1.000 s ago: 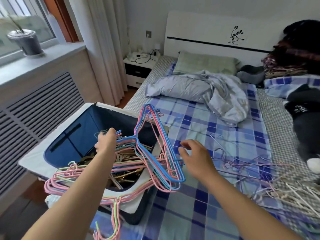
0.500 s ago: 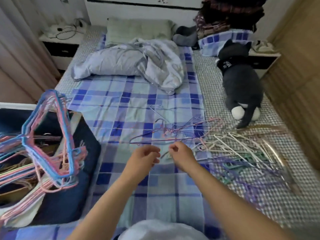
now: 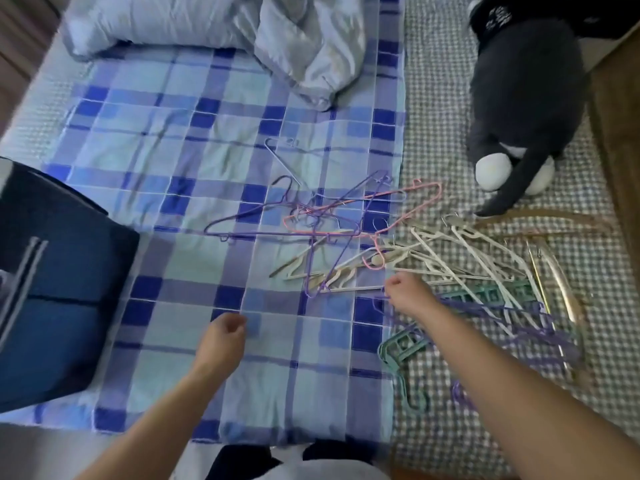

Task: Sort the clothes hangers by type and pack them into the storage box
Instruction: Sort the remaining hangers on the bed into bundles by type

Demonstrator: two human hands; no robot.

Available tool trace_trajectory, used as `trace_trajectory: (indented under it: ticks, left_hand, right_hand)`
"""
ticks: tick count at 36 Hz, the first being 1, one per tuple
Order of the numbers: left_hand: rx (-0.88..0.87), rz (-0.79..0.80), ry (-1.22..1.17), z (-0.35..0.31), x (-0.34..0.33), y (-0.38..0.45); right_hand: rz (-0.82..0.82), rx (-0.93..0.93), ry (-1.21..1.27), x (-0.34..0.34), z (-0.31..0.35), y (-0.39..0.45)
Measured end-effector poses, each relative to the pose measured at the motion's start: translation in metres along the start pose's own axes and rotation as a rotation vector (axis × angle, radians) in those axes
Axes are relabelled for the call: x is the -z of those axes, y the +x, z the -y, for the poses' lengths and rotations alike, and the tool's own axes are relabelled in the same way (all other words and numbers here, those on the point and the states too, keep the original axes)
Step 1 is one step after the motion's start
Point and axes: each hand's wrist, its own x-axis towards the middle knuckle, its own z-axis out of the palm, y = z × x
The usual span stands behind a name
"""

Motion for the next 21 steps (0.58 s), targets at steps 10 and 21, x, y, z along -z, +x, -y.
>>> trace_trajectory:
  ticks: [10,21]
  left_hand:
    - [-0.251,0.148,0.229,-0.069,-0.059,0.078]
    - [-0.257,0.126,0.158,-0.07,-0.042,0.061]
  right_hand:
    - [-0.32,-0.11,-0.202,-0.024,0.032,0.131]
    - [-0.479,0.127,-0.245,-0.013,0.045,0.117]
